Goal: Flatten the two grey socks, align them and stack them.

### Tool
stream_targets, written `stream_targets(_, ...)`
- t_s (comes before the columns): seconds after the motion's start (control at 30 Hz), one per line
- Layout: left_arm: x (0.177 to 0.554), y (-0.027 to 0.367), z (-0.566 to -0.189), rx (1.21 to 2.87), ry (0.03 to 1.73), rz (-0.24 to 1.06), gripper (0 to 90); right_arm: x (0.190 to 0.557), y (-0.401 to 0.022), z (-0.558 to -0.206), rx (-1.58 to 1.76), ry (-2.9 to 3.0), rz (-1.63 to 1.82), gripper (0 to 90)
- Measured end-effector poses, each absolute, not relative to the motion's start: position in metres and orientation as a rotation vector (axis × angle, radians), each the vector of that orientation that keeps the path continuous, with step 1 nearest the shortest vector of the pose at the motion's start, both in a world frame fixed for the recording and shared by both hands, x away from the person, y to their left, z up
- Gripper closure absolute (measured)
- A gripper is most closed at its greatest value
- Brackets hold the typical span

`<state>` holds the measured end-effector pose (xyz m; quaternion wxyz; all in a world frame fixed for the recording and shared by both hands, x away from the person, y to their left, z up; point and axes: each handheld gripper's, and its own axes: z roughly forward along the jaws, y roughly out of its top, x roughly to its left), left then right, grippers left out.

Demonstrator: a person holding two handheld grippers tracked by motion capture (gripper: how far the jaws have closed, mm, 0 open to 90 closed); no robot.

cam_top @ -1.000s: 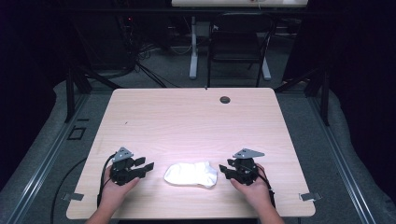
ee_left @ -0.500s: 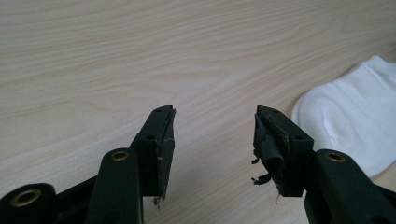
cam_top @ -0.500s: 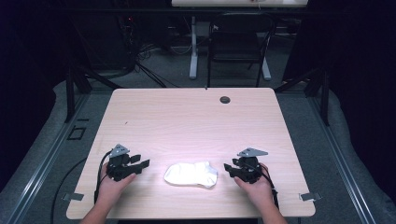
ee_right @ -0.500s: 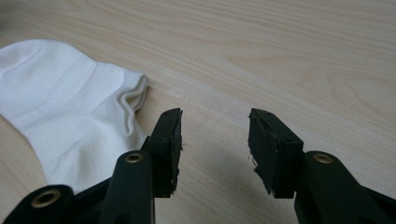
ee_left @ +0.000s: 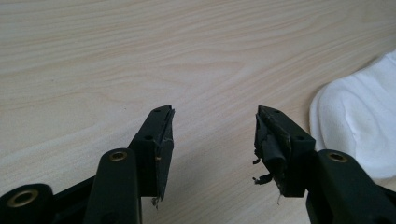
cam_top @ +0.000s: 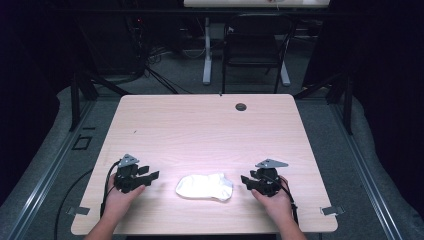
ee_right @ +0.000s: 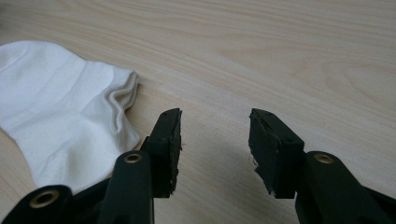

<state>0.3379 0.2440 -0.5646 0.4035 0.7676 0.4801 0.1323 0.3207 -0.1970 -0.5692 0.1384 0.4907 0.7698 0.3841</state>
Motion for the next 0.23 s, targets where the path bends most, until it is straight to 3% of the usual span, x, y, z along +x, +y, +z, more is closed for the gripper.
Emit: stream_targets(0.23,0.3373,0.2425,-0.5646,1.931,1.209,0.329,47.2,0.321,-0.1976,-0.5692,1.421,2.227,1.111,54.1)
